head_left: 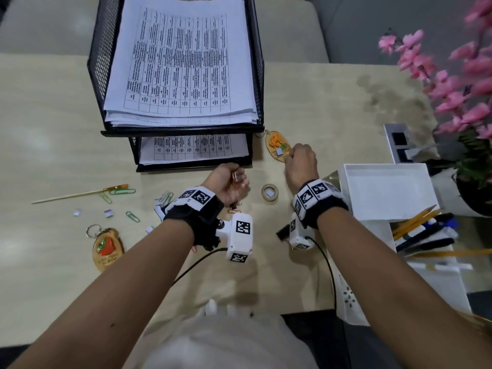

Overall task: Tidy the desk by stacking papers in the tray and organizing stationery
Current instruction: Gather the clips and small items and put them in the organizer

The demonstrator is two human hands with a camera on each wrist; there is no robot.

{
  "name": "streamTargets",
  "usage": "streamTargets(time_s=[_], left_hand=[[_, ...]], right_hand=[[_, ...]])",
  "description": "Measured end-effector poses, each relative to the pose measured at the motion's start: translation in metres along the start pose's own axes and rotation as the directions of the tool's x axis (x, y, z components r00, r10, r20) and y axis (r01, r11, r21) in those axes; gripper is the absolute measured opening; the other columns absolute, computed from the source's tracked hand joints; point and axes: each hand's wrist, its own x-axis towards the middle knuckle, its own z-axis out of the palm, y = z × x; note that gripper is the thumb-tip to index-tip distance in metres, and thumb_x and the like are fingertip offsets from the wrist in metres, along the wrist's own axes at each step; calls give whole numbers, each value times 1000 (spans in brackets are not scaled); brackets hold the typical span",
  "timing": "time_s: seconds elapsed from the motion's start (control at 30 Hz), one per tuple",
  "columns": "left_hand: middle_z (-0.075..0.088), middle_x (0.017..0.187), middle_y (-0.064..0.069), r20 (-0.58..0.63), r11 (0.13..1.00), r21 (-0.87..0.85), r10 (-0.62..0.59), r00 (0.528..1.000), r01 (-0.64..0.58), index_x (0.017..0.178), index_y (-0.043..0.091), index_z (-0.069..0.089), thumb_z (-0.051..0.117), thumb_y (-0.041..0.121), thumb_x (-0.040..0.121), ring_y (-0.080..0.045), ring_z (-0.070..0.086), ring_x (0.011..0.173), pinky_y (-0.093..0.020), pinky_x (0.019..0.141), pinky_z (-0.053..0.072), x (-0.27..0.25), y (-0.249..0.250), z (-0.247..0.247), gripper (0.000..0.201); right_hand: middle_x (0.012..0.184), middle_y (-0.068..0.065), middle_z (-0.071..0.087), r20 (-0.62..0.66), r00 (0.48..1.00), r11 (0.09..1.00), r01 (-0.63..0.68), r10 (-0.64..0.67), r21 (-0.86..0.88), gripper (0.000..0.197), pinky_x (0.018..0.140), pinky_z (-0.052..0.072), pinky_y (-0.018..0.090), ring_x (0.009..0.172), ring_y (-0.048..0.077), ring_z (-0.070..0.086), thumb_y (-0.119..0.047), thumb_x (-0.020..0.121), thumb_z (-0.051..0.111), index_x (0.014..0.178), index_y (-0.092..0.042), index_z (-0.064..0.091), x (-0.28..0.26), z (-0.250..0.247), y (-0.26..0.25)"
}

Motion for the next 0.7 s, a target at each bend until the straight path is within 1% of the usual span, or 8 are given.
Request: streamTargets(time_s=[0.2, 0.3, 0.37, 0.47, 0.53, 0.6, 0.67, 0.7], left_hand=[[52, 37, -2, -25, 999, -22, 41, 999, -42, 68, 7, 46, 31, 19, 100, -13, 57, 33, -15, 35, 48, -3, -6, 4, 37], [57, 46, -6, -33, 998, -26, 58, 998, -59, 72, 5, 49, 33, 18, 100, -16, 60, 36, -17, 37, 50, -2, -6, 2, 34], [62, 50, -8, -23, 998, -32, 61, 998, -61, 74, 3, 53, 32, 19, 100, -18, 64, 40, -19, 40, 52, -1, -6, 1, 37], [67, 53, -14, 52, 997, -73, 40, 998, -36, 80, -2, 56, 25, 23, 101, -23, 68, 47, -24, 46, 56, 2, -7, 3, 45], [66, 55, -16, 80, 996, -89, 6, 997, 1, 80, -2, 57, 22, 27, 102, -23, 66, 45, -24, 44, 55, 3, -8, 6, 50], [58, 47, -10, 93, 995, -87, -40, 995, 48, 68, 4, 56, 23, 31, 102, -17, 56, 35, -16, 35, 45, 5, -5, 6, 54], [45, 40, 0, 109, 996, -42, -74, 991, 79, 48, 11, 53, 24, 32, 100, -9, 40, 29, -8, 31, 30, 9, 0, 3, 63], [40, 39, 3, 112, 996, -14, -81, 990, 83, 41, 13, 50, 25, 31, 99, -7, 34, 28, -7, 30, 25, 10, 2, 1, 66]], right_hand=[[116, 25, 58, 42, 996, 997, -78, 78, 6, 22, 81, 45, 36, 106, 39, 55, 0, 90, 45, 110, 6, 52, -7, -3, -2], [103, 21, 63, 28, 991, 978, -136, 133, 160, 17, 78, 48, 34, 100, 38, 58, 1, 81, 49, 95, 1, 59, -14, -8, -2], [92, 13, 65, 42, 990, 941, -141, 135, 308, 13, 71, 47, 26, 89, 29, 60, 1, 78, 55, 85, -6, 63, -24, -15, -9], [70, 0, 59, 222, 973, 886, -55, -55, 460, 8, 53, 45, 18, 61, 11, 55, -1, 78, 66, 85, -5, 64, -50, -25, -30], [67, -2, 57, 260, 956, 840, -31, -133, 542, 10, 49, 46, 9, 57, 4, 52, -4, 81, 68, 86, 3, 65, -56, -31, -39], [71, -1, 61, 174, 982, 849, -29, -74, 528, 11, 55, 48, 11, 62, 5, 56, -7, 86, 63, 90, 2, 68, -41, -33, -41], [85, 9, 70, 42, 999, 903, -18, 1, 429, 16, 75, 52, 25, 81, 19, 65, -5, 88, 56, 93, -1, 71, -14, -30, -35], [94, 15, 71, 11, 1000, 927, -20, 17, 374, 20, 83, 51, 28, 92, 26, 65, -2, 88, 52, 94, -2, 71, -2, -27, -31]])
